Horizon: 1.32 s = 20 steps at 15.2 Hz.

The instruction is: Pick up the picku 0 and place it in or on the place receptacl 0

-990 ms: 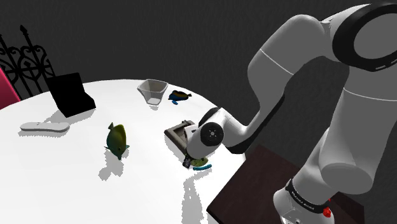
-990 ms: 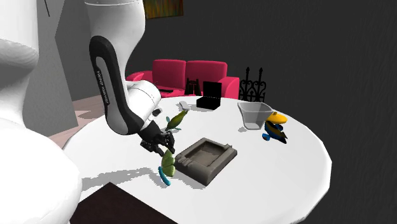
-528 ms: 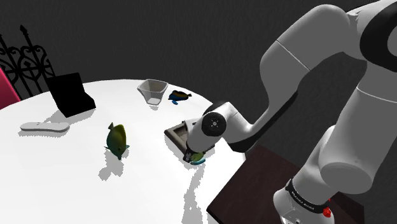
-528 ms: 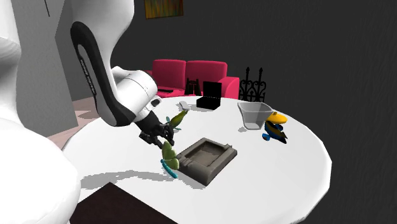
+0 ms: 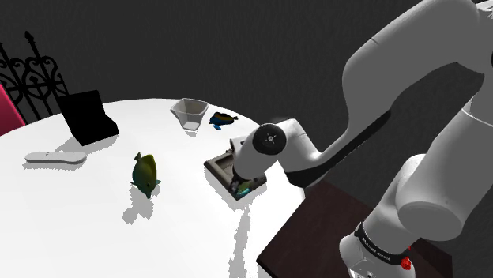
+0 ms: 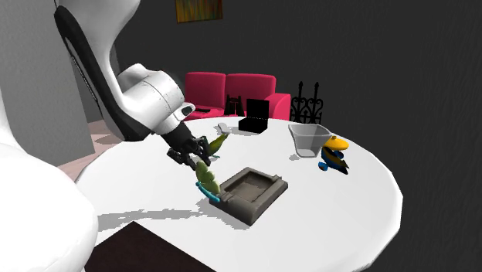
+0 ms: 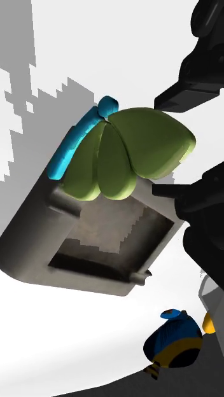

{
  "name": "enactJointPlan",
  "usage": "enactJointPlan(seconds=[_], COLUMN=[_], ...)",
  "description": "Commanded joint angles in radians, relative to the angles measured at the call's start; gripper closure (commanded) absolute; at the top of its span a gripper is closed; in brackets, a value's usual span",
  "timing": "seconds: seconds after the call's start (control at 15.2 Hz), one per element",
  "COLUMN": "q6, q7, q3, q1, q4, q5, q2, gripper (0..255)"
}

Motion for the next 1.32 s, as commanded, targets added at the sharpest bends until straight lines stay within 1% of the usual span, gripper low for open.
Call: enactJointPlan(seconds=[0.0,0.2,0.46,0.66,0.92,1.25], q6=[-0.004,0.015,0.034,0.044,0.049,0.075], q7=[-0.044,-0.11,-0.207,-0.288,-0.397,-0.303], q3=[0.0,-0.042,-0.089,-0.117,-0.141,-0.166], q1=[0.002,-0.038,-0.086,-0.118,-0.158,-0.142], q4=[-0.005,0.053,0.142,0.217,0.323,0.337], q5=[0.046,0.027,0.026,0.043,0.082,-0.017], q2=[-0.026,0.019,0.086,0.14,0.213,0.273], gripper=[255,255,255,255,255,255])
